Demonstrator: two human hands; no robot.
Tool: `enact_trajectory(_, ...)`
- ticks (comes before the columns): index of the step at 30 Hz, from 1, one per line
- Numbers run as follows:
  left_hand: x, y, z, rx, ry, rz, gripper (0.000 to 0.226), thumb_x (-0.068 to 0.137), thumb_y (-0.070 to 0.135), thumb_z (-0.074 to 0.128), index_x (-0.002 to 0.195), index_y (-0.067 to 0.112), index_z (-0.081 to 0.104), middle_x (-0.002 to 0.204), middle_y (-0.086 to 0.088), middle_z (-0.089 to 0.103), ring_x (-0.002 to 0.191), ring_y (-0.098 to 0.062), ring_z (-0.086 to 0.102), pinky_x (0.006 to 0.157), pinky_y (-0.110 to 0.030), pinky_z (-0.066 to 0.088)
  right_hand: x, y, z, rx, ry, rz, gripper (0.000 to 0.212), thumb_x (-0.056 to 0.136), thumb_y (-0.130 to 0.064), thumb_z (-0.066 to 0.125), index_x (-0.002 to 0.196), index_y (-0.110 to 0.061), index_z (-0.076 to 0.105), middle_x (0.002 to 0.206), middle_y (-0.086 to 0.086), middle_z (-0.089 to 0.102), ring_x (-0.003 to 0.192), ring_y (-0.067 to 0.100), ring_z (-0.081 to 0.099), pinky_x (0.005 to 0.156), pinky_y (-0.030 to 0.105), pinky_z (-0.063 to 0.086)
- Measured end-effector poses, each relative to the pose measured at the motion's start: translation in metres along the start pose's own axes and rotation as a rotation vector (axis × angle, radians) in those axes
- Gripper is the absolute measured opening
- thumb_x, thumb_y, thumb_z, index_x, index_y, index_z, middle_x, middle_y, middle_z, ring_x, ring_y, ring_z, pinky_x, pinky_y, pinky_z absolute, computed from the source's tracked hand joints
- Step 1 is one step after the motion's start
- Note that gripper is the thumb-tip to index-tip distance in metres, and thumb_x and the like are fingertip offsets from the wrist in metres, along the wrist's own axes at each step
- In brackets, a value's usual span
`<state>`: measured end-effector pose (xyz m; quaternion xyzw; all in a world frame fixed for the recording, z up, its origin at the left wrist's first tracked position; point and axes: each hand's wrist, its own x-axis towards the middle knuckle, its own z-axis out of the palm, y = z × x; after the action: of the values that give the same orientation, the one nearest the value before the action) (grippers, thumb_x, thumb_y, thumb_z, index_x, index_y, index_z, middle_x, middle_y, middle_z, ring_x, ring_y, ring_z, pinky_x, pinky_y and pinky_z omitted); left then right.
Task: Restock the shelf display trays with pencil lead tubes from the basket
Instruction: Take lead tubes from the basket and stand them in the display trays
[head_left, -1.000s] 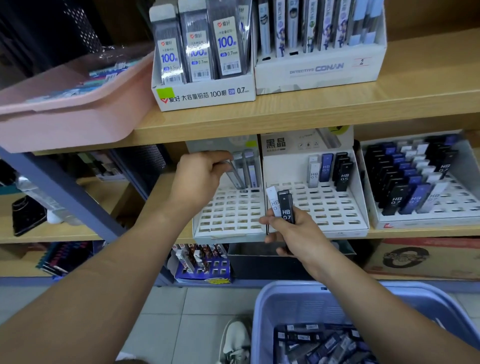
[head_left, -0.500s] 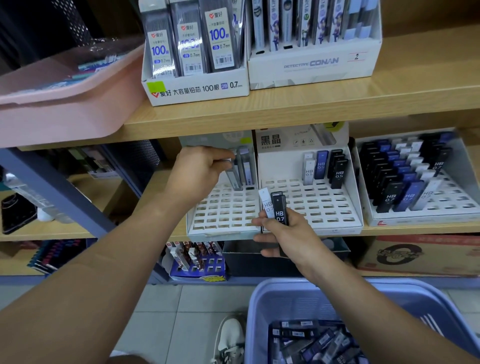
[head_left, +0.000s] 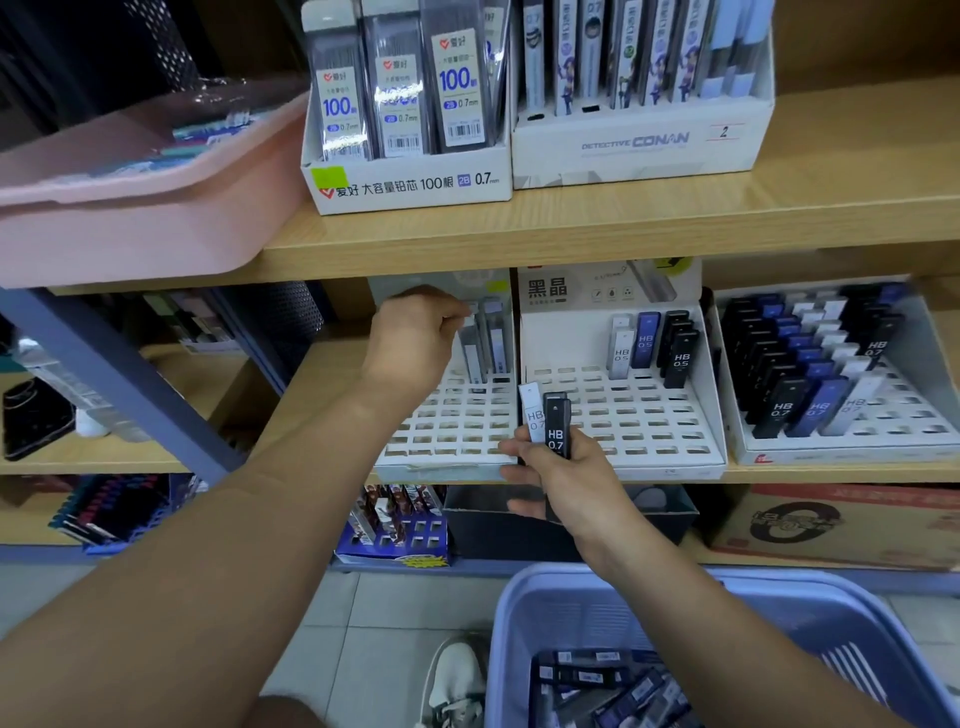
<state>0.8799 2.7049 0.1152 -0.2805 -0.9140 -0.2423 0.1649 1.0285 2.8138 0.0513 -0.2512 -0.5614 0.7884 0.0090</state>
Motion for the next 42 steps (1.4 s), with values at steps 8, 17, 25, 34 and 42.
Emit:
enact_trajectory(8, -0.001, 0.012, -0.01, 0.085, -0.039, 0.01, 0.023, 0.093, 0.014, 0.055, 0.112, 0.015, 0.068, 0.117, -0.006, 0.063, 0.102, -0.024, 0.061, 0.087, -0.028, 0.047, -0.009, -0.017, -0.01, 0.129, -0.02, 0.142, 0.015, 0.095, -0.014, 0.06, 0.106, -0.015, 0.072, 0.079, 0.001, 0.064, 0.066, 0.012, 0.059, 0.045, 0.02, 0.043)
enact_trajectory(17, -0.023, 0.083, -0.044, -0.67, -0.683, -0.122, 0.021, 0.086, 0.007, 0.067, 0.106, 0.012, 0.068, 0.087, -0.011, 0.071, 0.073, -0.009, 0.065, 0.073, -0.024, 0.055, -0.045, -0.064, -0.038, -0.058, -0.148, 0.0, 0.011, 0.096, -0.024, 0.06, 0.104, -0.019, 0.065, 0.082, 0.004, 0.073, 0.063, 0.013, 0.066, 0.043, 0.016, 0.033)
enact_trajectory(25, -0.026, 0.116, -0.04, -0.937, -0.648, -0.173, 0.025, 0.081, 0.004, 0.07, 0.105, 0.007, 0.066, 0.074, -0.008, 0.072, 0.066, -0.016, 0.068, 0.063, -0.023, 0.057, -0.078, -0.103, -0.08, -0.347, -0.215, -0.004, 0.019, 0.095, -0.026, 0.06, 0.112, -0.017, 0.062, 0.085, 0.005, 0.074, 0.061, 0.014, 0.063, 0.041, 0.017, 0.03)
enact_trajectory(34, -0.031, 0.124, -0.032, -0.783, -0.921, -0.235, 0.016, 0.08, 0.005, 0.072, 0.094, 0.004, 0.066, 0.076, -0.012, 0.071, 0.064, -0.015, 0.066, 0.061, -0.02, 0.055, -0.09, -0.099, -0.129, -0.544, -0.115, -0.045, 0.013, 0.092, -0.023, 0.066, 0.092, -0.011, 0.06, 0.073, 0.005, 0.071, 0.045, 0.01, 0.05, 0.041, 0.019, 0.03)
enact_trajectory(42, -0.026, 0.122, -0.017, -0.853, -0.75, -0.35, 0.014, 0.079, -0.003, 0.069, 0.091, 0.004, 0.069, 0.081, -0.014, 0.073, 0.073, -0.017, 0.071, 0.066, -0.019, 0.057, -0.073, -0.089, -0.13, -0.427, -0.044, 0.003, 0.025, 0.09, -0.034, 0.067, 0.096, -0.011, 0.062, 0.052, 0.0, 0.053, 0.039, 0.009, 0.037, 0.039, 0.02, 0.026)
